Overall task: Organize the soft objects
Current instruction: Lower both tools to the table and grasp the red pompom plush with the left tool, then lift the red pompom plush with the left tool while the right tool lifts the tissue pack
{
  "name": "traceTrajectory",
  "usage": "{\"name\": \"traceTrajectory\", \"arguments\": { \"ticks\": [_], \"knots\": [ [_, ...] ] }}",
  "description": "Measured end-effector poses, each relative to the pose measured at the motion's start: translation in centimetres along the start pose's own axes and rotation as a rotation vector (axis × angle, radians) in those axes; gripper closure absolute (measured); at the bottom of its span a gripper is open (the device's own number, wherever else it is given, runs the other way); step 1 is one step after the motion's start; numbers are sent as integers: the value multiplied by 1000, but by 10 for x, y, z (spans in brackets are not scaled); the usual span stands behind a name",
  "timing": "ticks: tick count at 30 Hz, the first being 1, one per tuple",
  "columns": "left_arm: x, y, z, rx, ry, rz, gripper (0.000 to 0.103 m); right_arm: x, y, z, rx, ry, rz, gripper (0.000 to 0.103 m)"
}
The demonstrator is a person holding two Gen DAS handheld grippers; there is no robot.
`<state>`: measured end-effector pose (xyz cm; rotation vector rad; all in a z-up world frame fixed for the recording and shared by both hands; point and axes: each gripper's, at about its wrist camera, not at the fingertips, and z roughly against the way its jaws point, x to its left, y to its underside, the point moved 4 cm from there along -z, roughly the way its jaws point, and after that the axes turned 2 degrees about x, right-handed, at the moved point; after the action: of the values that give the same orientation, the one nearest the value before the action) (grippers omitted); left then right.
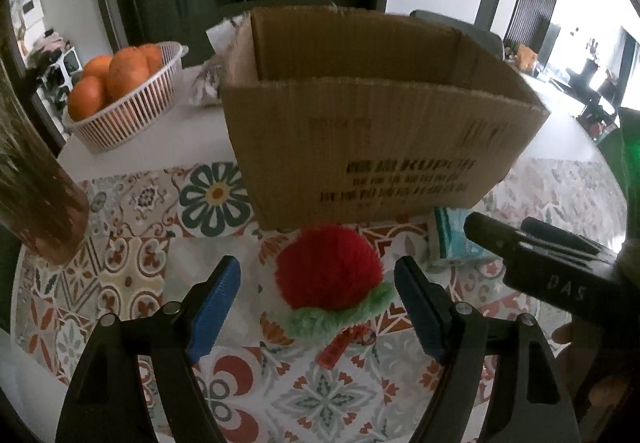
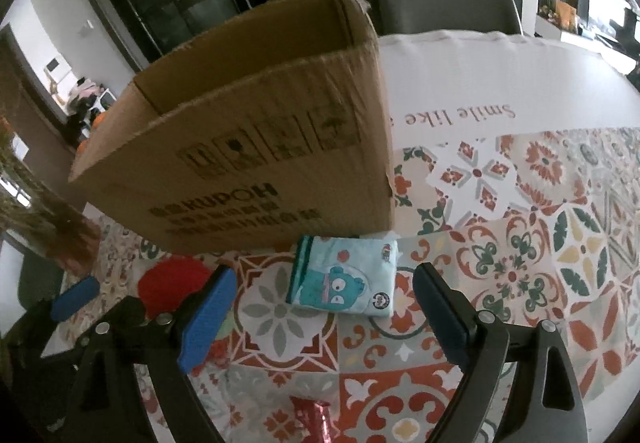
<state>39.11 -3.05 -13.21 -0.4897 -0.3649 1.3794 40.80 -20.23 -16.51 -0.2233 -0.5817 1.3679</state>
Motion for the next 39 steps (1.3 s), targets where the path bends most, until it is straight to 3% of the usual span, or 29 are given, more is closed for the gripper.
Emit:
{"name": "traceTrajectory", "arguments": {
  "ticks": [13, 27, 30, 33, 35, 39],
  "knots": [
    [-3, 11, -41, 80, 41, 34, 24, -10, 10, -39, 79, 15, -43, 12],
    [1, 8, -70, 76, 41, 57, 27, 3, 15, -66, 79, 105, -1, 14],
    [1, 9, -78, 90, 42, 71, 35, 7, 17, -68, 71, 113, 4, 15],
    [-1, 10, -84, 94, 54, 80, 45, 9, 20, -65, 57, 109, 10, 27],
    [-3, 10, -86, 97, 70, 79, 55, 7, 24, -63, 53, 102, 2, 28],
    [-5, 12, -84, 80, 67, 75, 60, 2, 27, -54, 48, 87, -6, 28]
  ]
}}
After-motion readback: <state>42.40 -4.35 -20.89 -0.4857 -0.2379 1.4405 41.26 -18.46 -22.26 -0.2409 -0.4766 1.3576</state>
